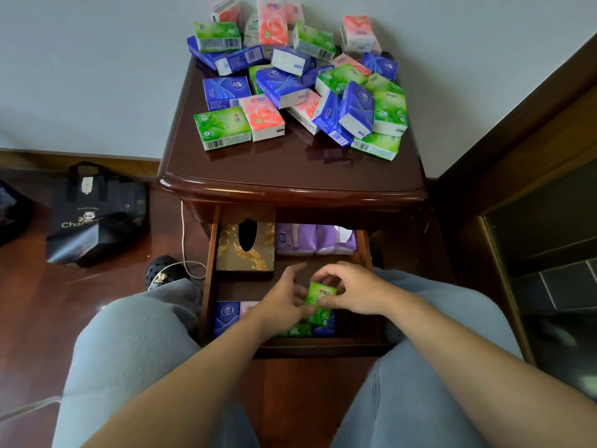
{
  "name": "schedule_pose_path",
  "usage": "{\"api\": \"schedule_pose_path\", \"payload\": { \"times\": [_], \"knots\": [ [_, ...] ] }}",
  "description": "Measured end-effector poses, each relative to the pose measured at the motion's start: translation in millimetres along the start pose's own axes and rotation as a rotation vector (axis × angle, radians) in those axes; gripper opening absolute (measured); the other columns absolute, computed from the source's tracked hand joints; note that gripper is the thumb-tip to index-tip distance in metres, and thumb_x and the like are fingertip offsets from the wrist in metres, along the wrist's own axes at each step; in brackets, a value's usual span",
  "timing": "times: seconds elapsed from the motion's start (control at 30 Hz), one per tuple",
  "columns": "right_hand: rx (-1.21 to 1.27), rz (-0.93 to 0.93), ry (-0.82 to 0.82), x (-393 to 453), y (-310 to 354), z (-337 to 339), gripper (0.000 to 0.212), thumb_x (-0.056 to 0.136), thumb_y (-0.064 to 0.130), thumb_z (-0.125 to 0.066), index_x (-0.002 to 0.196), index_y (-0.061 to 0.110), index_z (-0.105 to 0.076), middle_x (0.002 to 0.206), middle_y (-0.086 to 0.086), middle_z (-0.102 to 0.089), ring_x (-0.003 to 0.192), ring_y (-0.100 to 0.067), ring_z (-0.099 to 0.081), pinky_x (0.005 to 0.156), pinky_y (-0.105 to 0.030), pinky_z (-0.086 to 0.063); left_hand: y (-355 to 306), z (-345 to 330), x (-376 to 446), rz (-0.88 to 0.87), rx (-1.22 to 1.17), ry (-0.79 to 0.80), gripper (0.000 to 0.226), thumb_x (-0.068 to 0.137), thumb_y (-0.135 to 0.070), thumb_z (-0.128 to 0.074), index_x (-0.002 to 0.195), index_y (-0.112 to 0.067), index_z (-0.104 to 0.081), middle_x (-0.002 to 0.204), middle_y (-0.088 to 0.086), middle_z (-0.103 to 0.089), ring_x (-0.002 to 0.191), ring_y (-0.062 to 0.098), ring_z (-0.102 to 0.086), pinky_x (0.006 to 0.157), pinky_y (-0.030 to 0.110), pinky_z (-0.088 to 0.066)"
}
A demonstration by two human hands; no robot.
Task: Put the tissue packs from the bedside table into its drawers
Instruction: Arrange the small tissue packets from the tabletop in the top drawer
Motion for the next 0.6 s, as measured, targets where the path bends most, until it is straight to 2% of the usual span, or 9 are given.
{"api": "schedule_pose_path", "payload": {
  "times": [0.07, 0.17, 0.27, 0.33, 0.4, 0.47, 0.53, 0.6],
  "knots": [
    [-0.038, -0.007, 0.048, -1, -4, 2, 0.046, 0.088, 0.033, -0.083, 0.13, 0.029, -0.065, 0.121, 0.007, -0.063, 0.11, -0.01, -0.063, 0.096, -0.034, -0.056, -3, -8, 3, -0.03, -0.011, 0.019, 0.099, 0.09, -0.001, -0.076, 0.162, -0.03, -0.015, 0.12, 0.005, -0.066, 0.106, 0.018, -0.071, 0.088, 0.036, -0.062],
    [-0.008, -0.027, 0.096, -5, -13, 2, 0.042, 0.087, 0.031, -0.085, 0.121, 0.033, -0.06, 0.113, 0.011, -0.068, 0.103, -0.01, -0.065, 0.089, -0.035, -0.057, -5, -18, 10, -0.044, -0.038, 0.048, 0.108, 0.088, -0.001, -0.077, 0.162, -0.038, -0.008, 0.122, 0.002, -0.065, 0.109, 0.015, -0.07, 0.087, 0.03, -0.061],
    [-0.169, -0.058, 0.038, -5, -25, 11, 0.039, 0.088, 0.037, -0.082, 0.118, 0.039, -0.057, 0.108, 0.015, -0.06, 0.104, -0.012, -0.057, 0.09, -0.033, -0.047, -2, -22, 15, -0.035, 0.038, 0.012, 0.102, 0.089, -0.006, -0.078, 0.162, -0.035, -0.013, 0.119, -0.001, -0.065, 0.109, 0.012, -0.068, 0.087, 0.026, -0.058],
    [-0.42, -0.081, -0.014, -4, -30, 19, 0.036, 0.09, 0.043, -0.077, 0.119, 0.041, -0.056, 0.114, 0.011, -0.053, 0.112, -0.015, -0.049, 0.097, -0.035, -0.036, -2, -16, 16, -0.042, 0.2, -0.045, 0.083, 0.092, -0.012, -0.075, 0.158, -0.029, -0.029, 0.122, -0.004, -0.063, 0.113, 0.008, -0.064, 0.092, 0.025, -0.056],
    [-0.608, -0.081, -0.011, -2, -30, 16, 0.033, 0.092, 0.04, -0.074, 0.12, 0.038, -0.056, 0.122, 0.003, -0.054, 0.119, -0.02, -0.047, 0.104, -0.037, -0.031, 0, -10, 16, -0.058, 0.421, -0.068, 0.063, 0.096, -0.017, -0.07, 0.152, -0.027, -0.043, 0.138, -0.001, -0.056, 0.129, 0.015, -0.056, 0.108, 0.035, -0.049],
    [-0.784, -0.049, 0.024, 1, -28, 5, 0.031, 0.094, 0.03, -0.072, 0.123, 0.031, -0.059, 0.123, -0.002, -0.06, 0.125, -0.022, -0.046, 0.112, -0.039, -0.027, 13, -7, 15, 0.03, 0.656, -0.026, 0.058, 0.099, -0.029, -0.064, 0.152, -0.032, -0.042, 0.154, 0.004, -0.042, 0.143, 0.029, -0.041, 0.118, 0.047, -0.039],
    [-0.913, -0.032, 0.065, 5, -28, -9, 0.031, 0.096, 0.02, -0.067, 0.126, 0.022, -0.061, 0.124, -0.004, -0.066, 0.13, -0.023, -0.045, 0.12, -0.042, -0.02, 30, -4, 9, 0.149, 0.879, 0.035, 0.062, 0.1, -0.041, -0.059, 0.156, -0.038, -0.033, 0.161, 0.004, -0.03, 0.147, 0.037, -0.03, 0.119, 0.056, -0.032],
    [-0.98, -0.049, 0.108, 9, -33, -20, 0.032, 0.098, 0.015, -0.06, 0.13, 0.016, -0.06, 0.127, -0.007, -0.066, 0.132, -0.024, -0.046, 0.124, -0.042, -0.015, 40, -1, 5, 0.193, 0.979, 0.063, 0.063, 0.1, -0.047, -0.055, 0.157, -0.043, -0.028, 0.163, 0.003, -0.027, 0.148, 0.039, -0.025, 0.121, 0.057, -0.026]
  ]
}}
Point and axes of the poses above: each hand's wrist, its own x-axis towards the middle knuckle, its own z-axis out of the back of the hand, y = z × x, the point moved 10 cm from there along x, towards the middle knuckle
